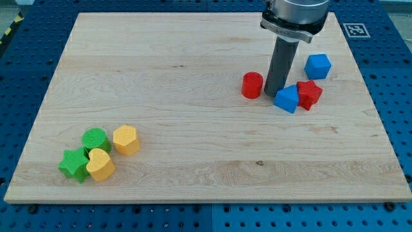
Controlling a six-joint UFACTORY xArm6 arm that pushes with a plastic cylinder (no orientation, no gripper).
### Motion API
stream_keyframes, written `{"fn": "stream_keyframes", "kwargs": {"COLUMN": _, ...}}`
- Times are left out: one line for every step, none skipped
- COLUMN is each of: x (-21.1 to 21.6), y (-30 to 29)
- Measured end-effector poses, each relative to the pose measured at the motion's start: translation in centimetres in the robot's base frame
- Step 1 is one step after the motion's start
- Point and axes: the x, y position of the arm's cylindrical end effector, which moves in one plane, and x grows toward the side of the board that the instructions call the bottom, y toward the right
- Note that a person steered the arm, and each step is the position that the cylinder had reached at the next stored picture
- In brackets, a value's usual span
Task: Move the red circle to the center of the board
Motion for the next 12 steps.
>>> {"fn": "stream_keyframes", "kwargs": {"x": -0.1, "y": -1.4}}
{"fn": "stream_keyframes", "kwargs": {"x": -1.1, "y": -3.5}}
{"fn": "stream_keyframes", "kwargs": {"x": -2.7, "y": -5.9}}
{"fn": "stream_keyframes", "kwargs": {"x": -3.2, "y": -8.3}}
{"fn": "stream_keyframes", "kwargs": {"x": -1.8, "y": -8.5}}
{"fn": "stream_keyframes", "kwargs": {"x": -0.7, "y": -9.2}}
{"fn": "stream_keyframes", "kwargs": {"x": -0.9, "y": -11.3}}
{"fn": "stream_keyframes", "kwargs": {"x": -1.1, "y": -14.2}}
{"fn": "stream_keyframes", "kwargs": {"x": -1.2, "y": -14.8}}
{"fn": "stream_keyframes", "kwargs": {"x": -0.9, "y": -12.5}}
{"fn": "stream_keyframes", "kwargs": {"x": -0.7, "y": -8.4}}
{"fn": "stream_keyframes", "kwargs": {"x": -0.7, "y": -5.2}}
